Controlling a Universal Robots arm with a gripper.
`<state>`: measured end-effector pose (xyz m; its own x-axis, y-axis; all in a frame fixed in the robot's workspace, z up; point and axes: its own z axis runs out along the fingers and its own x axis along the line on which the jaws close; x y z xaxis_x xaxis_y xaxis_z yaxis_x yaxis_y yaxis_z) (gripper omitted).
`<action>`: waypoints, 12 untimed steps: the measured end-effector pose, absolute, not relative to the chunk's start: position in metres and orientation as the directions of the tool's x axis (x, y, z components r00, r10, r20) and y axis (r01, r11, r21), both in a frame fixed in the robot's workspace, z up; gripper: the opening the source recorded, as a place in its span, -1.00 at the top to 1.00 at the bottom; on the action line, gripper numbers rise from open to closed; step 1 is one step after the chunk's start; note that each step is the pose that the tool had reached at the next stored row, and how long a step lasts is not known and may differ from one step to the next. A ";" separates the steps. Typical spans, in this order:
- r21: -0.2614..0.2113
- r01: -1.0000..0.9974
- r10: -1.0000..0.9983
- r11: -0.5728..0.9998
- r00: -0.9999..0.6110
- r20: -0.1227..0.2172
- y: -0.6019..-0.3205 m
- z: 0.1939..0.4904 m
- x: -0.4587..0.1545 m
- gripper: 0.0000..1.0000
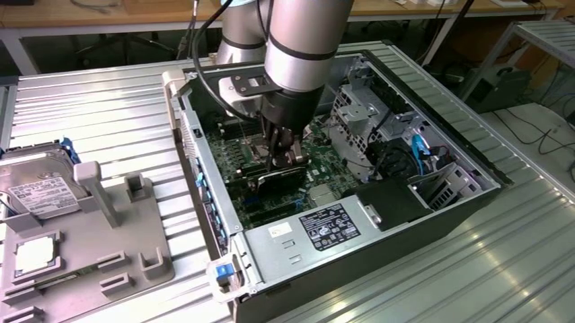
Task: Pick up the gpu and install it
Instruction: 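Insert the gpu into the slot, then press down on the gpu until it lock into place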
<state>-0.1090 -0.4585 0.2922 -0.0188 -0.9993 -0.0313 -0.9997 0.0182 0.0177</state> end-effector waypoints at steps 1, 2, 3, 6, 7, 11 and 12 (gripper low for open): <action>0.018 -1.000 -0.999 0.018 -0.019 -0.031 -0.459 0.292 -0.109 0.79; 0.018 -1.000 -0.999 0.018 -0.019 -0.031 -0.458 0.292 -0.109 0.79; 0.018 -1.000 -0.999 0.018 -0.019 -0.031 -0.458 0.292 -0.109 0.79; 0.018 -1.000 -0.999 0.018 -0.019 -0.031 -0.458 0.292 -0.109 0.79; 0.018 -1.000 -0.999 0.018 -0.019 -0.031 -0.458 0.292 -0.109 0.79; 0.018 -1.000 -0.999 0.018 -0.019 -0.031 -0.459 0.292 -0.109 0.79; 0.018 -1.000 -0.999 0.018 -0.019 -0.031 -0.458 0.292 -0.109 0.79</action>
